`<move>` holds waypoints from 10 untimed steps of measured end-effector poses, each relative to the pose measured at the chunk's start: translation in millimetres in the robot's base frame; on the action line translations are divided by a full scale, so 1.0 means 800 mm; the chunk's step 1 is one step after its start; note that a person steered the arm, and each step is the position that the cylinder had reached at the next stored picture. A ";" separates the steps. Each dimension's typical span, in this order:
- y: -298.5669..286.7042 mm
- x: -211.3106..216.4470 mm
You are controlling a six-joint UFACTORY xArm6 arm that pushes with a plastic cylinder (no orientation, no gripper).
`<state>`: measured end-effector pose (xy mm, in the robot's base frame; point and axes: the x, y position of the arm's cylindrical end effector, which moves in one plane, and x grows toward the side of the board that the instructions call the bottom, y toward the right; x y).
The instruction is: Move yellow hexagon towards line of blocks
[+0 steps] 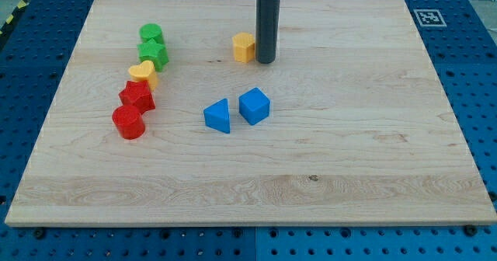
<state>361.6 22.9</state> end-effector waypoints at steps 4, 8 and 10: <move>-0.057 -0.027; -0.085 -0.013; -0.082 -0.105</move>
<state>277.6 -42.7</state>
